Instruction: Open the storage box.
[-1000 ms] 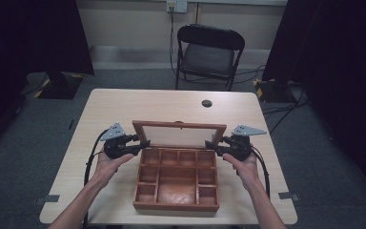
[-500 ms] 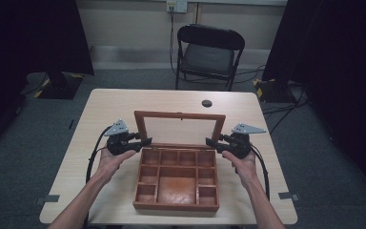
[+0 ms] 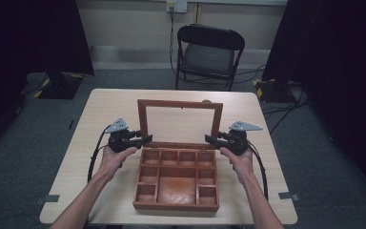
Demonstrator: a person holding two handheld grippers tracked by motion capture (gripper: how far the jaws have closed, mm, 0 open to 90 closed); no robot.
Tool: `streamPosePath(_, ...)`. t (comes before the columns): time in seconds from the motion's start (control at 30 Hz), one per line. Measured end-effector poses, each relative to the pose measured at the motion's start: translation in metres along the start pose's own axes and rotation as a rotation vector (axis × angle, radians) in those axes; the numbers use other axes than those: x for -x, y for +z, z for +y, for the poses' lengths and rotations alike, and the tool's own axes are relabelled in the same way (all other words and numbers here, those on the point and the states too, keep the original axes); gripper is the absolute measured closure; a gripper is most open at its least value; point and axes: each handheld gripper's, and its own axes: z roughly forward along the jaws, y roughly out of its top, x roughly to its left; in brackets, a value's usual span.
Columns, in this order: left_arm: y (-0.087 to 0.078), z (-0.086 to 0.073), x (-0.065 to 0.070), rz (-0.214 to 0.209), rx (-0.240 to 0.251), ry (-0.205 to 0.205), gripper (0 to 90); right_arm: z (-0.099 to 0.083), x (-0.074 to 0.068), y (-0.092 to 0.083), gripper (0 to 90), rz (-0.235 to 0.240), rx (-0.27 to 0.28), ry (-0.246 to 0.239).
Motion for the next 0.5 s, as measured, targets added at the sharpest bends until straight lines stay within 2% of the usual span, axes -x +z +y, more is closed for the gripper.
streamPosePath(0.23,0.0037,-0.0016,-0.0049,-0.001,0.005,-0.034,59.2,-0.0004,0.0049,0.0044,57.9,-0.014,0.008,0.021)
streamPosePath(0.37,0.0056,0.0026,-0.0067,0.003,-0.026,-0.029,60.4,-0.0004,0.0060,0.0058,57.9,-0.015,0.008,0.029)
streamPosePath(0.5,0.0076,0.0029,-0.0070,0.014,-0.035,-0.037,60.6,-0.0010,0.0072,0.0074,57.6,-0.020,0.010,0.036)
